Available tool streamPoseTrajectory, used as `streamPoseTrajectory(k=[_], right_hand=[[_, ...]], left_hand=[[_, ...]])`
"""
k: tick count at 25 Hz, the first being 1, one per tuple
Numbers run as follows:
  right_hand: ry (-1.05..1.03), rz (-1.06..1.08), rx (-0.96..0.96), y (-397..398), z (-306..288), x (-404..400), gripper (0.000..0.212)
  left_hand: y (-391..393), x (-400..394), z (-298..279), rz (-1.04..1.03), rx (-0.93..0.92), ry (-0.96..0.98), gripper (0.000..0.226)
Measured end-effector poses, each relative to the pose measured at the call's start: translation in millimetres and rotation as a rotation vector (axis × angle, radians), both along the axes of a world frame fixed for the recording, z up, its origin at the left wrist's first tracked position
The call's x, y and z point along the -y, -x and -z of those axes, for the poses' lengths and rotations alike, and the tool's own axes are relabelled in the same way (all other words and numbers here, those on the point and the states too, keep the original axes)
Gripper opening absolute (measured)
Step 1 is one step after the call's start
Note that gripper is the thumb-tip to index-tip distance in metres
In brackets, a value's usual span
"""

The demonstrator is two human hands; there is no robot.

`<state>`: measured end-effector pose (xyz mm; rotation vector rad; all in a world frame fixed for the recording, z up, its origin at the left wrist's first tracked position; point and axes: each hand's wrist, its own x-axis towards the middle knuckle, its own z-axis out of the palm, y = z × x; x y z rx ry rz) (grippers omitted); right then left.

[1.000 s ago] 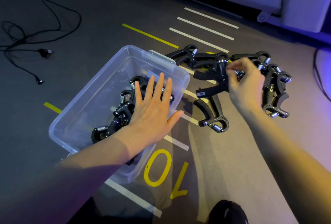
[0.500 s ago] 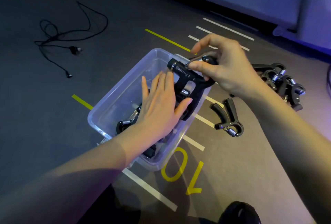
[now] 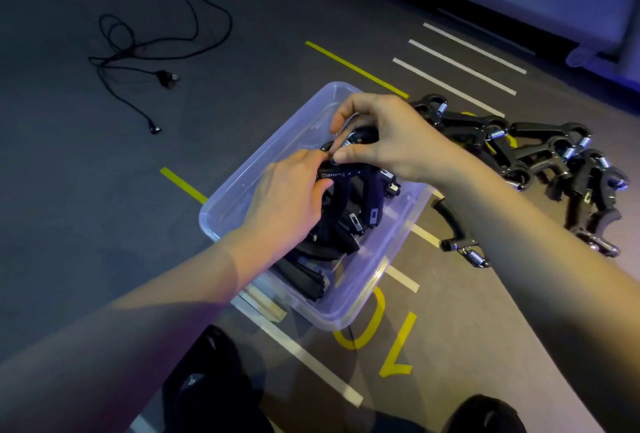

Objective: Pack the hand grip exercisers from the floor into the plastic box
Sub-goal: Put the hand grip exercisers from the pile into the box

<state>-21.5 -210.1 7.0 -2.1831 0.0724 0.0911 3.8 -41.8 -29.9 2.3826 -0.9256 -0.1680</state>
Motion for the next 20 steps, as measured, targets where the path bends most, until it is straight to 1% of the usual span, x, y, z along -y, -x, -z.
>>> streamPoseTrajectory(k=[1, 2, 4, 5, 6, 7, 9, 11, 13, 15, 16, 17, 20], right_hand=[[-0.02, 0.052, 0.042, 1.0, 6.3, -4.6, 0.029], [0.004, 0.132, 0.109, 3.7, 11.7, -10.9, 0.03], [0.153, 0.335, 0.26, 13.6, 21.4, -25.2, 0.027], [0.247, 0.396, 0.324, 20.9, 26.5, -31.2, 0.021], [0.336, 0.4, 0.359, 29.2, 32.0, -37.3, 0.016], [0.407, 0.359, 0.34, 37.2, 37.2, -43.8, 0.015], [0.474, 0.233, 0.167, 48.7, 49.3, -54.1, 0.021], [0.406, 0.154, -0.002, 52.1, 60.4, -59.5, 0.027], [0.296, 0.123, -0.048, 51.3, 66.0, -59.9, 0.033], [0.294, 0.109, -0.028, 48.8, 68.3, -57.1, 0.037], [0.322, 0.103, -0.033, 47.1, 69.3, -54.4, 0.038], [0.364, 0.098, -0.058, 45.1, 70.5, -51.1, 0.037], [0.499, 0.103, -0.222, 31.7, 74.6, -35.8, 0.028]], left_hand=[[-1.2, -0.4, 0.3, -0.011, 0.028, -0.03, 0.028], [-1.3, -0.3, -0.3, -0.032, 0.052, -0.056, 0.027], [0.6, 0.0, 0.1, -0.091, 0.055, -0.084, 0.024], [1.2, -0.3, 0.6, -0.133, 0.032, -0.087, 0.023], [0.5, -1.0, 0.9, -0.184, -0.002, -0.078, 0.022], [-1.7, -1.1, 1.1, -0.239, -0.037, -0.059, 0.021], [-5.0, 1.0, 0.7, -0.318, -0.084, -0.019, 0.019], [-3.5, 5.6, -0.2, -0.356, -0.108, 0.0, 0.016], [-0.1, 9.7, 0.6, -0.368, -0.14, 0.019, 0.014], [1.5, 12.2, 1.3, -0.349, -0.144, 0.031, 0.015], [1.2, 12.0, 1.6, -0.324, -0.115, 0.006, 0.018], [1.0, 10.5, 3.4, -0.291, -0.065, -0.064, 0.027], [0.9, -2.8, 14.3, -0.199, 0.112, -0.363, 0.068]])
